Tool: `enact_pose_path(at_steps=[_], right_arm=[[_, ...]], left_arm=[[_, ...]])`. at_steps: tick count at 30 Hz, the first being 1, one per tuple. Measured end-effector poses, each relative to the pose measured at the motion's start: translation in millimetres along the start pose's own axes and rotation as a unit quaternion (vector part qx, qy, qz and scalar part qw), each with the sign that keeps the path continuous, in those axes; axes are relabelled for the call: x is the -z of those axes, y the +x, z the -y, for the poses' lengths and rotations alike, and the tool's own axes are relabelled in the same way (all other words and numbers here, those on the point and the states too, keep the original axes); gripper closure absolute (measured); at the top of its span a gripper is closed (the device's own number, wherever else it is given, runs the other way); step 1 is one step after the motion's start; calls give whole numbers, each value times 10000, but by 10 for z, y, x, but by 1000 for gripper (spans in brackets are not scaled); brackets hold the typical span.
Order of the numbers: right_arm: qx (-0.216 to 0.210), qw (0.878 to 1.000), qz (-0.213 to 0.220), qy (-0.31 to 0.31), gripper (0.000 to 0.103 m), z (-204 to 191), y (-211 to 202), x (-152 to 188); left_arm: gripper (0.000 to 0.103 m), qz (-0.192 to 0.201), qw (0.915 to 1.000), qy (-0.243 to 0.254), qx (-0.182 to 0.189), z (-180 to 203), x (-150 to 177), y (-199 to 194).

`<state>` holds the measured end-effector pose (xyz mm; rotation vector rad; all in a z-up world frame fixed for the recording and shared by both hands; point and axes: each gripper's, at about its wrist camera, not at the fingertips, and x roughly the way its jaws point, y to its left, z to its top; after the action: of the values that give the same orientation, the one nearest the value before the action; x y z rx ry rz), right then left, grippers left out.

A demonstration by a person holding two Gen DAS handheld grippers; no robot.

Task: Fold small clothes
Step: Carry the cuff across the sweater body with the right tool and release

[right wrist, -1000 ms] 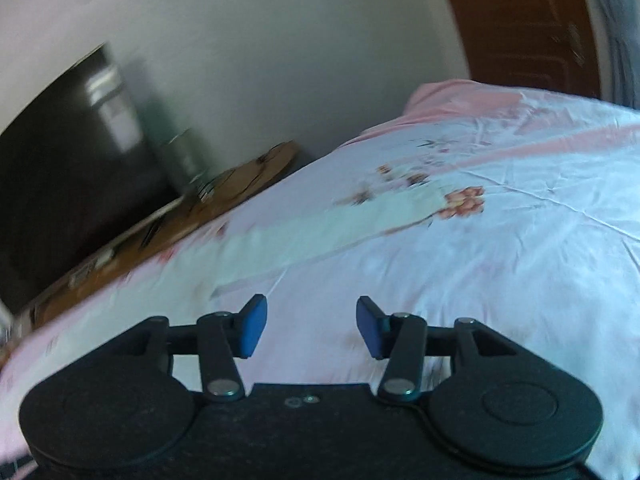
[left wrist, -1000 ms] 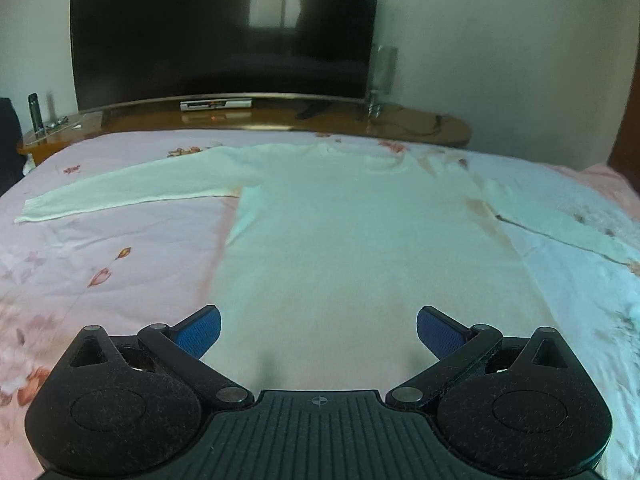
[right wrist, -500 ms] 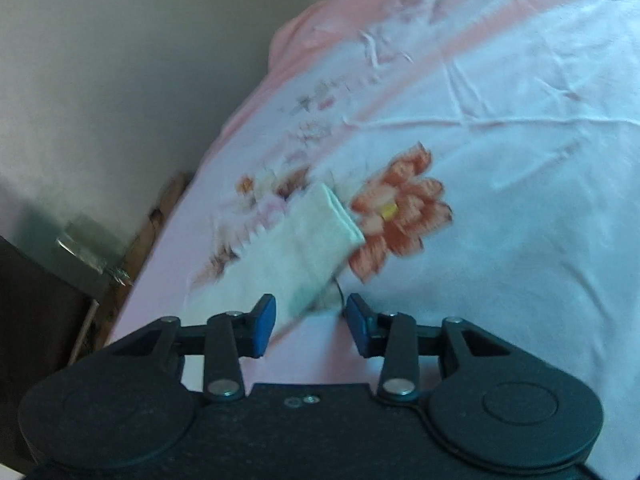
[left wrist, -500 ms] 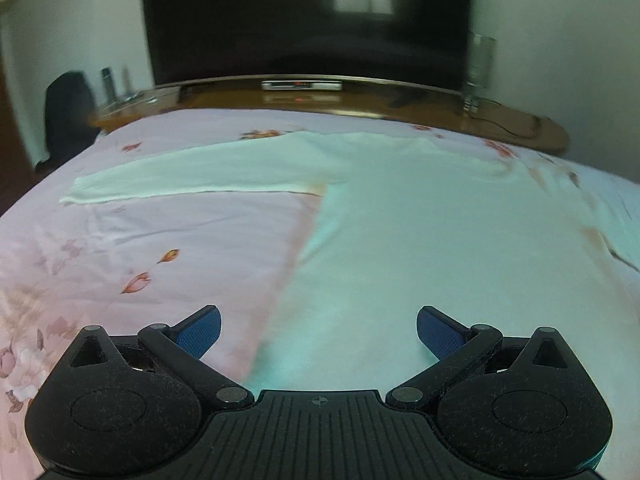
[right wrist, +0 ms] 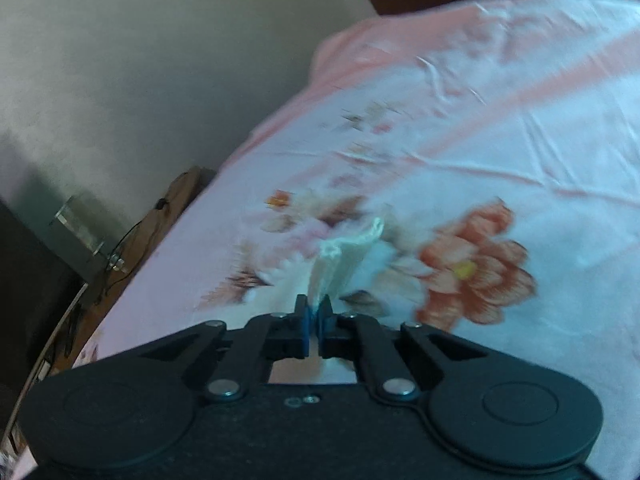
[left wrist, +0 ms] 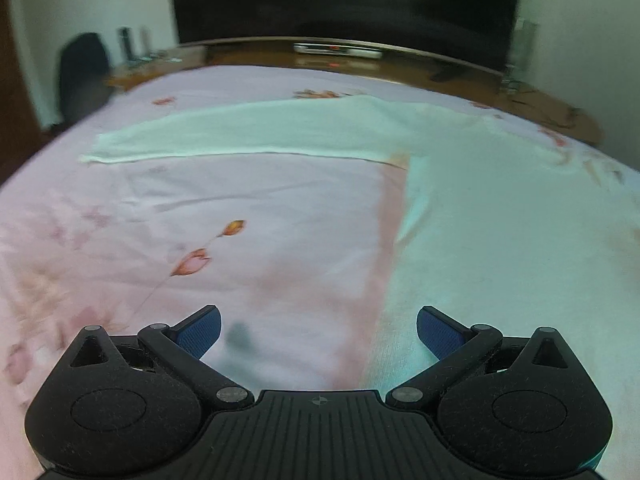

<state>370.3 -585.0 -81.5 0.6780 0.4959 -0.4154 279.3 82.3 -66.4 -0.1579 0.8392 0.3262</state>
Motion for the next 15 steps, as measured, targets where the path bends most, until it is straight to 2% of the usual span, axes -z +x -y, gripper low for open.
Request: enact_pose_path(at_steps=[3, 7, 10, 15], right_arm=[[-183, 9985, 40, -522, 98, -439, -115, 100], [-683, 9899, 82, -1239, 98, -1226, -306, 379], [-1109, 9798, -53, -1665, 98, -1866, -370, 736], [-1704, 9573, -610, -2254, 98, -2845, -311, 1570]], left_arm=[[0, 73, 9997, 15, 240, -127, -24, 85], [0, 238, 9991, -54, 347, -328, -110, 158], [0, 266, 9991, -102, 305, -550, -166, 157], [0, 226, 9992, -130, 319, -946, -253, 159]])
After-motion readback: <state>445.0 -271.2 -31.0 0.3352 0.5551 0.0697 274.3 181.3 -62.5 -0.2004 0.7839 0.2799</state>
